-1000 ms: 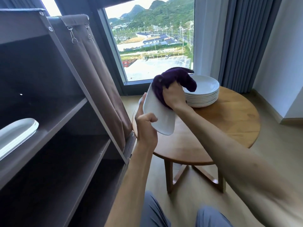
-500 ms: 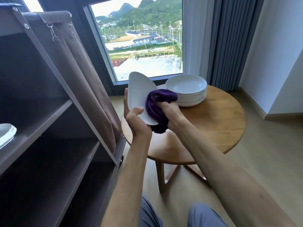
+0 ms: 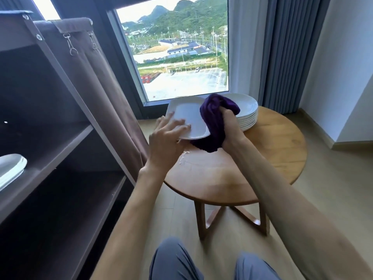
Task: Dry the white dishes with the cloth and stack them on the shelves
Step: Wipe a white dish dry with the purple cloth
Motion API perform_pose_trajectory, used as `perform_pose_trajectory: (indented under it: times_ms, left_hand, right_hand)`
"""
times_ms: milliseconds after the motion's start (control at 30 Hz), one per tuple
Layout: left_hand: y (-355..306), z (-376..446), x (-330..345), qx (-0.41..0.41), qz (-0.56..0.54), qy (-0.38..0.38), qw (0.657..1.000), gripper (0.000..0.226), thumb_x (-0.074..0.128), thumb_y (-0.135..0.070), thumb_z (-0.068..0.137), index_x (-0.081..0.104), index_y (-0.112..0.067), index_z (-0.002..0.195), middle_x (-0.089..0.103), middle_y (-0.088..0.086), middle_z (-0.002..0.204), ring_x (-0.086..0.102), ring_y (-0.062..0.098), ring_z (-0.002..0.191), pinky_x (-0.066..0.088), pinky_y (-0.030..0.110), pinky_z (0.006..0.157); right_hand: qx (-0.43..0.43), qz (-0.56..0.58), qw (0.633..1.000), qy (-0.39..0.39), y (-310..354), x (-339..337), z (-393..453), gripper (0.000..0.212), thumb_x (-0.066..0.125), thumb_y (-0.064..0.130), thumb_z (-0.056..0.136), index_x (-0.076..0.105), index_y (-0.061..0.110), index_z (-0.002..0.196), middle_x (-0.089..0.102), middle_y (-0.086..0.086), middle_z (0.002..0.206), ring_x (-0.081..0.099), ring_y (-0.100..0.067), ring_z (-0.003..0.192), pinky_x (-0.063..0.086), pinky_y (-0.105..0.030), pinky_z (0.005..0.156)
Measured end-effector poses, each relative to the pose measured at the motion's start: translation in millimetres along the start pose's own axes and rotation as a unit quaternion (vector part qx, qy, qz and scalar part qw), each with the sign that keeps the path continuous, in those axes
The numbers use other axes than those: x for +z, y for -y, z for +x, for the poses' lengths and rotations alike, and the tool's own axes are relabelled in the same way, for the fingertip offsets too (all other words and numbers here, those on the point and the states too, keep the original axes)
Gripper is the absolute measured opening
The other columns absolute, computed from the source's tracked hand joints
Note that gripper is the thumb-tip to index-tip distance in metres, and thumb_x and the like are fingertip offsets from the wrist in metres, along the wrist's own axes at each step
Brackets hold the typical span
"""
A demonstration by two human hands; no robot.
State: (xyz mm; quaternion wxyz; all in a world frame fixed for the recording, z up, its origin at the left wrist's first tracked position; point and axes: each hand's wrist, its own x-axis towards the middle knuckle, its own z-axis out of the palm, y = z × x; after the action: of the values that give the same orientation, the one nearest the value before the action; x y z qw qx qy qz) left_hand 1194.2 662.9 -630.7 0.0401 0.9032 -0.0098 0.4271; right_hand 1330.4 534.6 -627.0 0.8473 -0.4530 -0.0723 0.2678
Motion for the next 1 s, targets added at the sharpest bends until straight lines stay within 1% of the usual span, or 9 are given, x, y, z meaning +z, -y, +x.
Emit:
perform_pose_trajectory:
  times_ms: [100,200,300,400,500,600,767,867,1000]
  left_hand:
    - [-22.8,-3.4,1.8,-0.166,-0.139,-0.035,0.976,0.031,0.077,-0.021,0.091,0.071,0.002,0.071,0.065,0.016,0.065,0.063,0.036,0.059,0.051,0.047,0.05]
    - [-41.3,0.3,0.3,-0.251,-0.294,-0.064,0.92,0.034,0.075,-0.025,0.09,0.066,0.003,0.074,0.057,0.016,0.065,0.06,0.033,0.059,0.049,0.043,0.043]
    - [-45.8,2.0,-5.9,-0.291,-0.393,-0.068,0.869,0.02,0.076,-0.03,0.082,0.071,-0.011,0.078,0.063,0.008,0.07,0.065,0.027,0.065,0.053,0.046,0.05]
    - [-45.1,0.1,-6.4,-0.371,-0.516,-0.104,0.765,0.007,0.079,-0.026,0.077,0.078,-0.024,0.084,0.071,-0.007,0.075,0.07,0.012,0.075,0.059,0.033,0.062]
    - [-50.2,-4.7,1.2,-0.45,-0.561,-0.139,0.681,0.025,0.077,-0.022,0.076,0.077,-0.047,0.077,0.074,-0.006,0.081,0.069,0.023,0.09,0.06,0.047,0.084]
    - [-52.4,-11.6,12.1,-0.487,-0.607,-0.168,0.605,0.02,0.076,-0.019,0.08,0.078,-0.033,0.094,0.075,0.0,0.093,0.066,0.029,0.102,0.057,0.049,0.091]
    - [-19.4,-19.4,11.9,-0.408,-0.591,0.009,0.695,0.051,0.074,-0.023,0.076,0.063,-0.011,0.125,0.067,0.015,0.114,0.065,0.03,0.106,0.056,0.048,0.088]
    - [15.2,-5.8,-6.6,-0.389,-0.577,0.185,0.694,0.056,0.073,-0.043,0.069,0.067,-0.014,0.117,0.07,0.01,0.102,0.068,0.022,0.085,0.053,0.037,0.07]
    - [26.0,23.0,-10.0,-0.358,-0.475,0.335,0.731,0.045,0.078,-0.038,0.077,0.071,-0.009,0.11,0.074,0.014,0.102,0.072,0.027,0.087,0.058,0.034,0.075]
  right_hand:
    - [-0.056,0.024,0.998,-0.006,0.3,3.7,1.9,0.016,0.047,0.024,0.103,0.06,0.022,0.094,0.06,0.002,0.089,0.059,-0.015,0.086,0.05,-0.034,0.081]
    - [-0.143,-0.093,0.983,-0.067,-5.7,6.5,4.7,0.019,0.047,0.017,0.105,0.061,0.02,0.093,0.058,0.002,0.087,0.057,-0.017,0.088,0.046,-0.039,0.087]
    - [-0.208,-0.184,0.958,-0.066,-2.2,2.7,11.2,0.027,0.05,0.016,0.103,0.051,0.024,0.078,0.05,0.005,0.074,0.045,-0.01,0.074,0.04,-0.036,0.079]
    - [-0.233,-0.281,0.93,-0.052,7.4,0.4,15.4,0.023,0.053,0.036,0.092,0.047,0.024,0.073,0.051,0.003,0.072,0.045,-0.017,0.074,0.039,-0.039,0.076]
    - [-0.204,-0.324,0.924,-0.024,16.5,0.1,21.9,0.017,0.053,0.039,0.085,0.049,0.025,0.076,0.055,0.001,0.078,0.049,-0.021,0.08,0.044,-0.044,0.08]
    - [-0.141,-0.271,0.952,-0.018,13.5,-8.8,27.0,0.014,0.055,0.029,0.093,0.053,0.026,0.079,0.057,0.001,0.083,0.052,-0.018,0.083,0.045,-0.039,0.079]
    - [-0.075,-0.121,0.987,-0.069,6.4,-34.6,27.6,0.026,0.054,0.03,0.096,0.066,0.009,0.107,0.062,-0.003,0.097,0.057,-0.018,0.094,0.047,-0.033,0.088]
    - [-0.105,-0.302,0.946,-0.054,21.7,-38.6,28.2,0.034,0.057,0.027,0.095,0.063,0.0,0.117,0.06,-0.009,0.105,0.055,-0.023,0.097,0.048,-0.044,0.102]
    - [-0.169,-0.435,0.884,0.028,29.5,-10.6,15.3,0.023,0.061,0.035,0.089,0.065,0.012,0.091,0.07,-0.01,0.095,0.063,-0.025,0.091,0.052,-0.044,0.087]
